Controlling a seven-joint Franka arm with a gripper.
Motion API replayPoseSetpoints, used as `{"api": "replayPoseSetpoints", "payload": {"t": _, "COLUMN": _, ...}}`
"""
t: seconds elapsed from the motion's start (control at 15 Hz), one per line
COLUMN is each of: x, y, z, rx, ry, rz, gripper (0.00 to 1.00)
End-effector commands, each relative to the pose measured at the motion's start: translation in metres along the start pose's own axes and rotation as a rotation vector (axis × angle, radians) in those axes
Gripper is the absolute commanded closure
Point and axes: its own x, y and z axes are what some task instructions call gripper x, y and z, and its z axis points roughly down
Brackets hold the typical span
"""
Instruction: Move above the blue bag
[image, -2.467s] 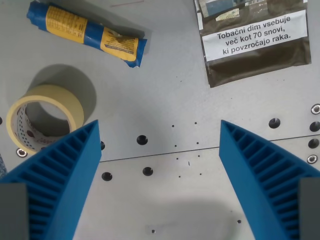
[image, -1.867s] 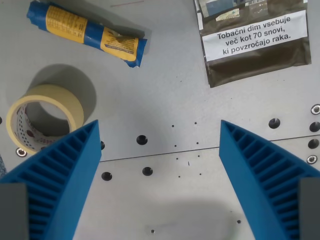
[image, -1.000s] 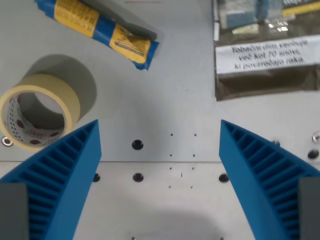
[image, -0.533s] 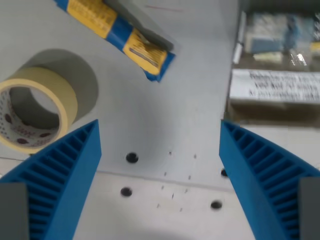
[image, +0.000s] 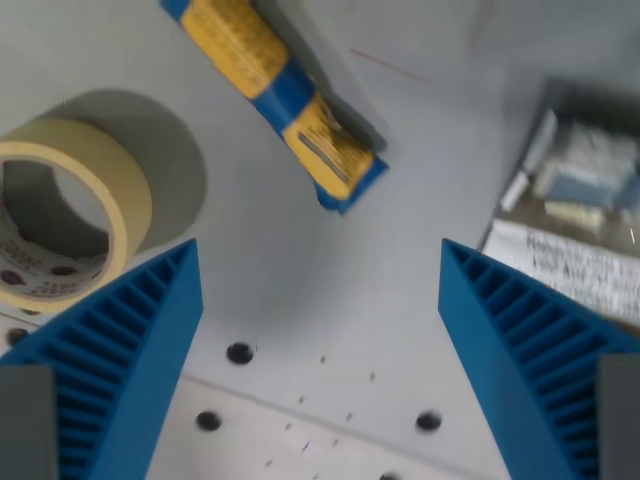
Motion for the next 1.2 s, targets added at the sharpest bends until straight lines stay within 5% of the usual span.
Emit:
{"api": "replayPoseSetpoints", "payload": {"t": 0.07, "x": 0.002, "y": -0.005, "z": 0.013, "rx": -0.024, "ry": 0.086, "rz": -0.375, "gripper": 0.0}}
{"api": "replayPoseSetpoints", "payload": {"t": 0.8, "x": 0.027, "y": -0.018, "z": 0.065, "rx": -0.04, "ry": 0.067, "rz": -0.498, "gripper": 0.0}}
{"api": "replayPoseSetpoints", "payload": {"t": 1.2, "x": 0.032, "y": -0.018, "z": 0.078, "rx": -0.039, "ry": 0.048, "rz": -0.462, "gripper": 0.0}}
